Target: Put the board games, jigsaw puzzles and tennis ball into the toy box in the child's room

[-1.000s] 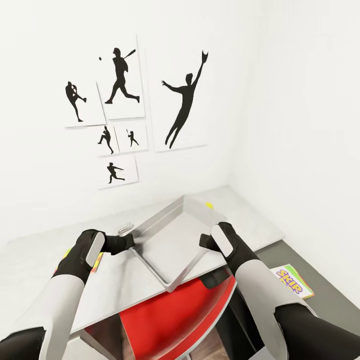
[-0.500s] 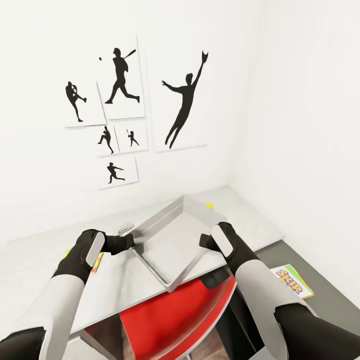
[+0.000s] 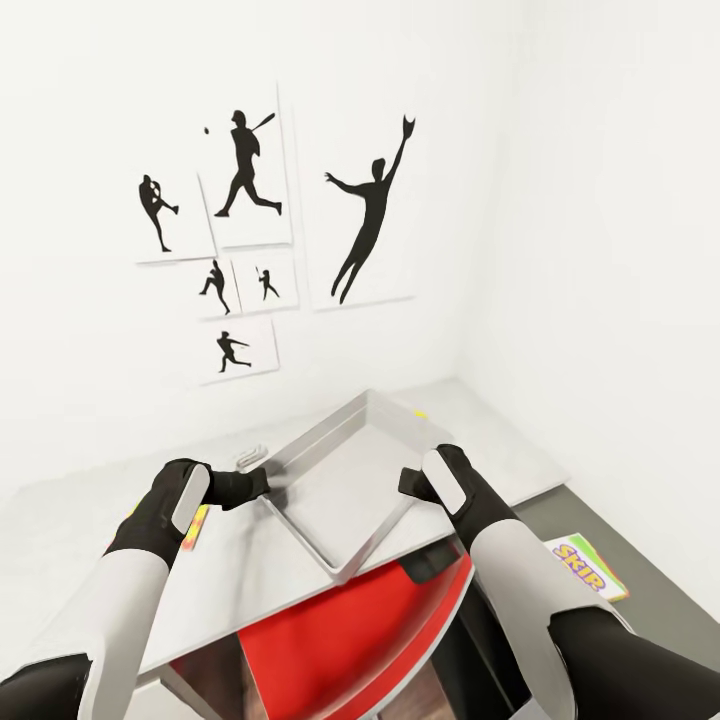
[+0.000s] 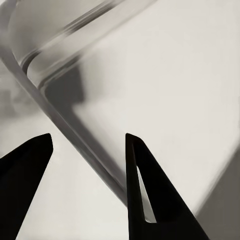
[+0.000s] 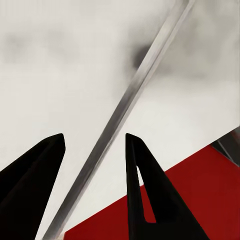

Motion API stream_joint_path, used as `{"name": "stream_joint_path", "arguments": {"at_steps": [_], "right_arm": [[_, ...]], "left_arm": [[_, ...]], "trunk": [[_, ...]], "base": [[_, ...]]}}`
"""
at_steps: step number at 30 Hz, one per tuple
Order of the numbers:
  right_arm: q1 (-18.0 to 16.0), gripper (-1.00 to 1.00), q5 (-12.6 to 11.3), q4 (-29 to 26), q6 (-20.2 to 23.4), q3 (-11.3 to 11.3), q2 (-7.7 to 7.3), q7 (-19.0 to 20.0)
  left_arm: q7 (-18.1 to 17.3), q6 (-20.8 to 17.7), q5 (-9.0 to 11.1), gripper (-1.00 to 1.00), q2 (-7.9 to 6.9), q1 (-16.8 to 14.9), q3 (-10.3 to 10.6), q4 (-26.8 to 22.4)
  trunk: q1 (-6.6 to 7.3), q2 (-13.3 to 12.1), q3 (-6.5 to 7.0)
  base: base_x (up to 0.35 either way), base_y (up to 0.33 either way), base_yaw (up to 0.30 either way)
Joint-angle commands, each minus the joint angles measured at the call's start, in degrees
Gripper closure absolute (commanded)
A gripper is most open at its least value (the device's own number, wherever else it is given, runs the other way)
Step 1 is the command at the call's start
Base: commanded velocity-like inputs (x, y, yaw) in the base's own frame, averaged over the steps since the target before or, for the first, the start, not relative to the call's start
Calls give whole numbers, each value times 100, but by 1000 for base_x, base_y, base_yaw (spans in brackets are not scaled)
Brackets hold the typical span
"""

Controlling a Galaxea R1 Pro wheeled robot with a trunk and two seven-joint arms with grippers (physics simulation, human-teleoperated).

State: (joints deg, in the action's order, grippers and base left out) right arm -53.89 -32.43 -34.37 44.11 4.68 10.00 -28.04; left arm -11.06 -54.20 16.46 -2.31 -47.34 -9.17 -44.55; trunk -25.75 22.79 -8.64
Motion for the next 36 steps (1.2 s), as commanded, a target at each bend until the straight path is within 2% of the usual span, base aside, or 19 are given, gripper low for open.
{"name": "stream_joint_path", "arguments": {"at_steps": [1,9,17,36], "right_arm": [[-8,100,-241,-8,-52,15,0,-44],[-2,100,-239,-8,-57,15,0,-38],[1,100,-238,-8,-54,15,0,-38],[1,100,-244,-8,-52,15,0,-44]], "left_arm": [[-46,-12,-204,100,2,-4,-14,-1],[-46,-12,-204,100,2,-4,-14,-1],[-46,-14,-204,100,2,-4,-14,-1],[-54,-12,-204,100,-6,-4,-6,-1]], "trunk": [[-4,13,-3],[-4,13,54],[-4,13,58],[-4,13,58]], "base": [[0,0,0],[0,118,0],[-18,171,0],[-82,71,-45]]}}
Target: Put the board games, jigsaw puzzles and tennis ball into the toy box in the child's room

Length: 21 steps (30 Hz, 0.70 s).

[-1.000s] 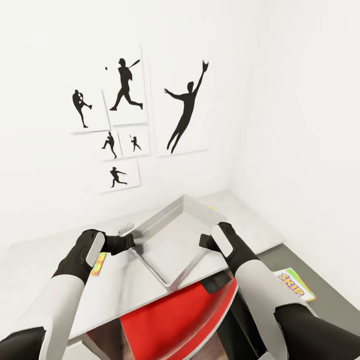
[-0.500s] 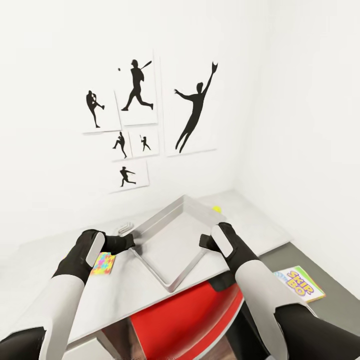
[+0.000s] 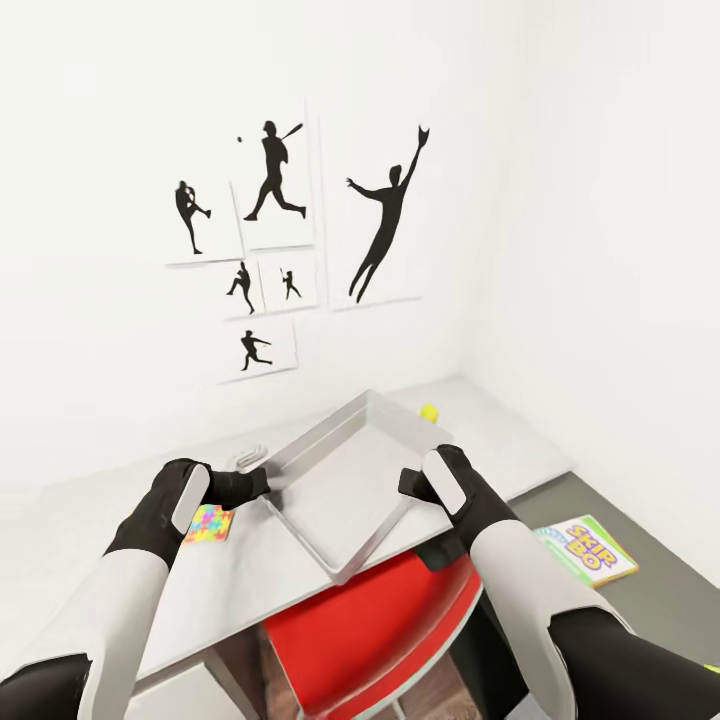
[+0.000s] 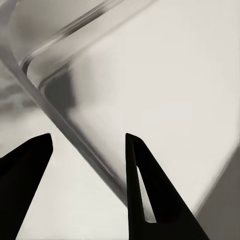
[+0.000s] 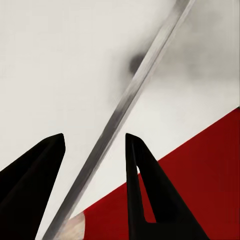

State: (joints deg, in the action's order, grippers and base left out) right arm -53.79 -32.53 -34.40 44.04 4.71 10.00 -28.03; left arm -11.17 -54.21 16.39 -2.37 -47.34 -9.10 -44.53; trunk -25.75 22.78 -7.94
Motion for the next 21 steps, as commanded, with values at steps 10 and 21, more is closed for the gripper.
{"name": "stream_joint_path", "arguments": {"at_steps": [10,21], "right_arm": [[-8,100,-236,-6,-45,13,0,-40],[-8,100,-236,-6,-45,13,0,-45]], "left_arm": [[-47,-11,-197,100,0,-4,-13,-3],[-52,-11,-197,100,0,-4,-13,-3]], "trunk": [[-3,14,-12],[-3,14,-12]], "base": [[-2,103,-107],[0,122,-65]]}}
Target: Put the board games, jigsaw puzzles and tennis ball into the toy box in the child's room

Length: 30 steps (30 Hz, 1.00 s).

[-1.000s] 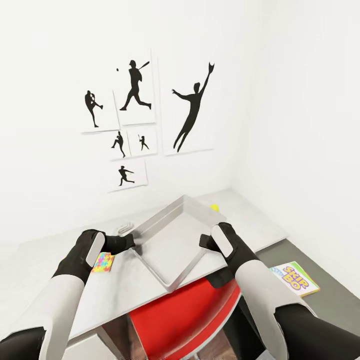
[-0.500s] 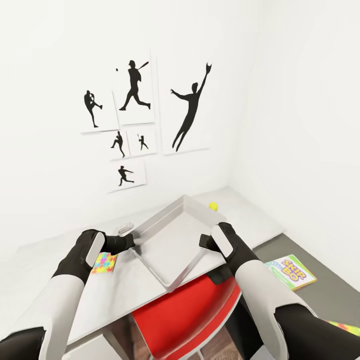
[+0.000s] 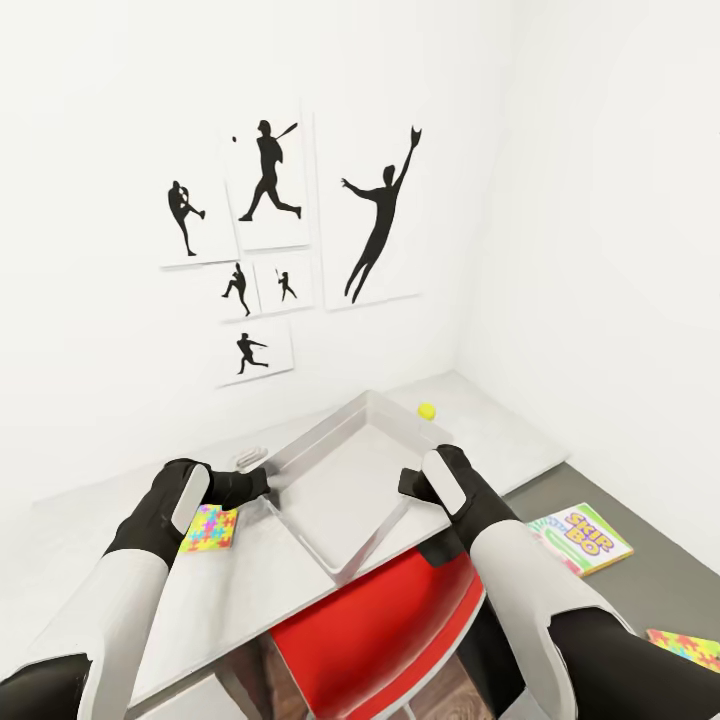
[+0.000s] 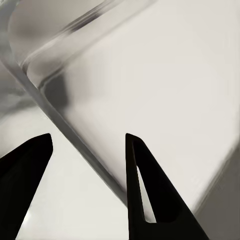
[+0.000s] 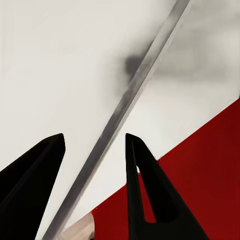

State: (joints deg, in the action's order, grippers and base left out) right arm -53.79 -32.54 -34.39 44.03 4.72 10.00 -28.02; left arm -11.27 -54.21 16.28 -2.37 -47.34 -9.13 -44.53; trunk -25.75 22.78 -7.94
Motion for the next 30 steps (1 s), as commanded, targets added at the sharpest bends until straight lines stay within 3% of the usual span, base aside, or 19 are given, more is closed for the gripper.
{"name": "stream_joint_path", "arguments": {"at_steps": [1,14,30], "right_arm": [[-9,100,-235,-6,-44,12,0,-43],[-9,100,-235,-6,-38,12,0,-45],[-9,100,-235,-6,-44,12,0,-45]], "left_arm": [[-42,-11,-186,100,0,-4,-10,-3],[-42,-14,-186,100,4,-4,-10,-3],[-42,-17,-186,100,0,-4,-2,-3]], "trunk": [[-3,13,-12],[-3,13,-12],[-3,13,-12]], "base": [[0,150,-8],[-26,110,-77],[-51,93,-230]]}}
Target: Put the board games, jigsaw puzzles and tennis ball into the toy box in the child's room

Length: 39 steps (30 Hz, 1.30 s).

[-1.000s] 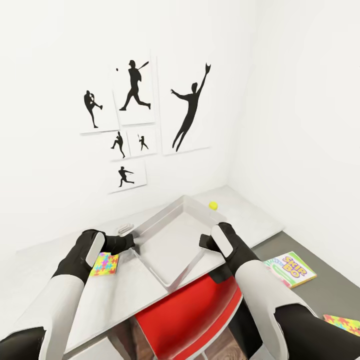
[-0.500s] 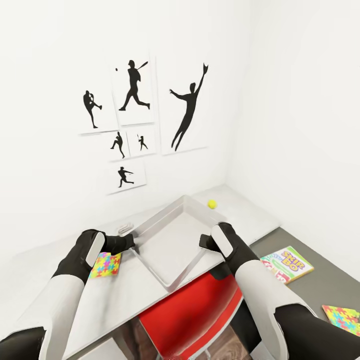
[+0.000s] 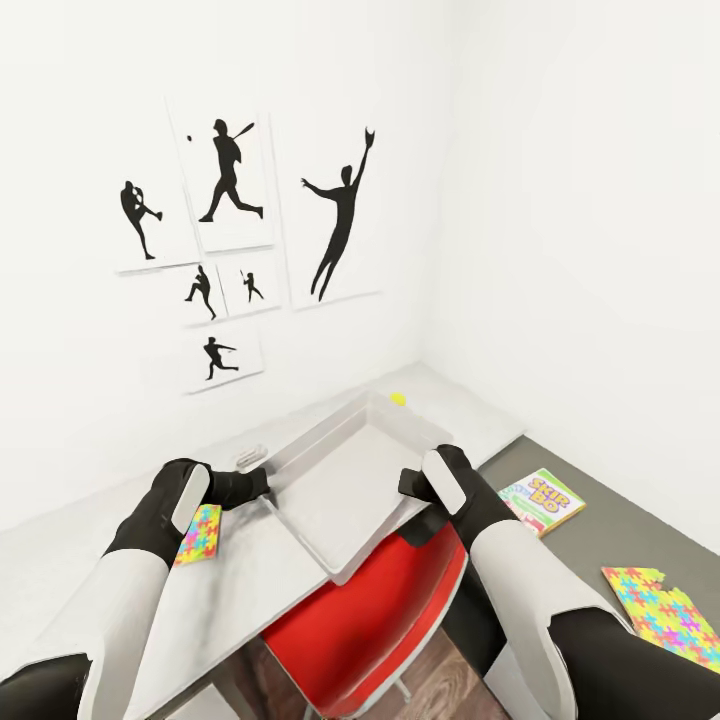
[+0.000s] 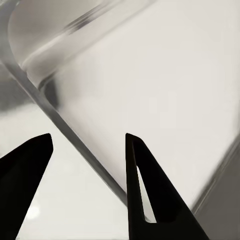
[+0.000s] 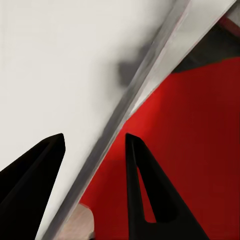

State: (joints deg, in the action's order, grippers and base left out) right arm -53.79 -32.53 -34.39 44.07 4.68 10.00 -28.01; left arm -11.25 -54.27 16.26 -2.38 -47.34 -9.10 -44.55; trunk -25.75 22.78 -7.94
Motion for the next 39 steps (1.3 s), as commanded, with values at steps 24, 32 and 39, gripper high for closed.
{"name": "stream_joint_path", "arguments": {"at_steps": [24,32,39], "right_arm": [[140,100,-328,55,-207,156,0,-29],[149,-100,-368,55,-270,199,0,-29],[149,-100,-208,55,-224,200,0,-29]], "left_arm": [[-9,-104,-72,100,-151,-73,188,-52],[-9,-26,-37,100,-175,-73,239,-50],[-9,-5,-107,-100,-167,-73,9,-48]], "trunk": [[-3,14,-13],[-3,14,-13],[-3,14,-13]], "base": [[-5,91,-5],[0,0,0],[0,0,0]]}}
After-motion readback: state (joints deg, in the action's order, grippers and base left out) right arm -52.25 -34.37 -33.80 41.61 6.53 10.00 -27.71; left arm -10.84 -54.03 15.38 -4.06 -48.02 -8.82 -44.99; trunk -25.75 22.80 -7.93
